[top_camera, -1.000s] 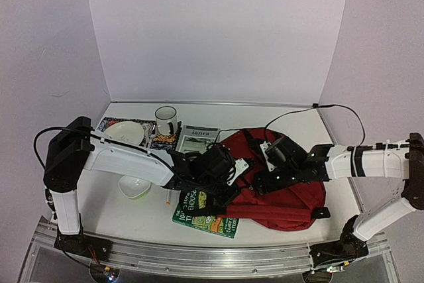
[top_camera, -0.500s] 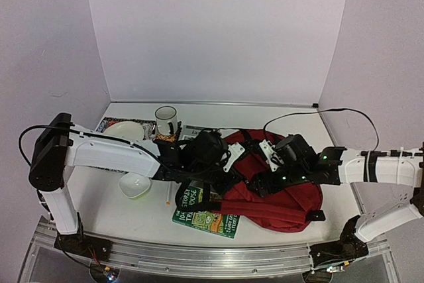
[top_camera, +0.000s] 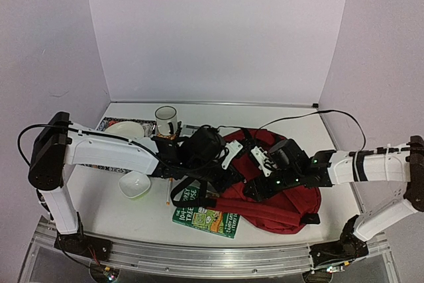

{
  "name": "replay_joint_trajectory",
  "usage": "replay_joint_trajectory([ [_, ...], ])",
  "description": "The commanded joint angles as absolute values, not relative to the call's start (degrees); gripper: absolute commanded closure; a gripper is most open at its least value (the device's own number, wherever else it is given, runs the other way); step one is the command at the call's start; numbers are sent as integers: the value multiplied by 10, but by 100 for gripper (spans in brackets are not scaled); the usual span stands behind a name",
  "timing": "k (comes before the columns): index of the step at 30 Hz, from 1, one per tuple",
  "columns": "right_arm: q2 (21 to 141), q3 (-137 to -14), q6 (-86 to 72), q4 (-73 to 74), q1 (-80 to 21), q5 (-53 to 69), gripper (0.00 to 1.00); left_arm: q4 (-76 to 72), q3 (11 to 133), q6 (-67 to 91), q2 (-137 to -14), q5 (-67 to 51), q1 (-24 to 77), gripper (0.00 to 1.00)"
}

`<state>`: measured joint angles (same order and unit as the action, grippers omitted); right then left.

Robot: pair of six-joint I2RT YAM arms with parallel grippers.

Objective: Pack the student bag
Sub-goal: Hold the pocket on the back of the student bag, then unzip the pocket on the back of the student bag.

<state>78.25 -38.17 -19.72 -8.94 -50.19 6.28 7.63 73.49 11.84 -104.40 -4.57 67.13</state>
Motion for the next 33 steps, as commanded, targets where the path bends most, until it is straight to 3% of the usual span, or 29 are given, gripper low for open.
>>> replay_joint_trajectory([
  [1,805,-385,-192,-75,-505,47,47,62,770,127,-997,-60,665,100],
  [7,766,-374,-197,-66,-505,39,92,65,757,127,-979,-50,626,100],
  [9,754,-374,-196,-55,-505,34,100,72,758,126,-978,-52,608,100],
  [24,625,-358,-202,18,-504,1,100,152,830,56,-1028,110,503,100],
  [28,627,-363,-202,22,-505,6,98,154,845,45,-1043,68,501,100],
  [30,639,-374,-200,22,-505,14,89,151,843,43,-1041,13,504,100],
  [33,656,-396,-196,22,-505,19,57,142,831,43,-1035,-13,512,100],
])
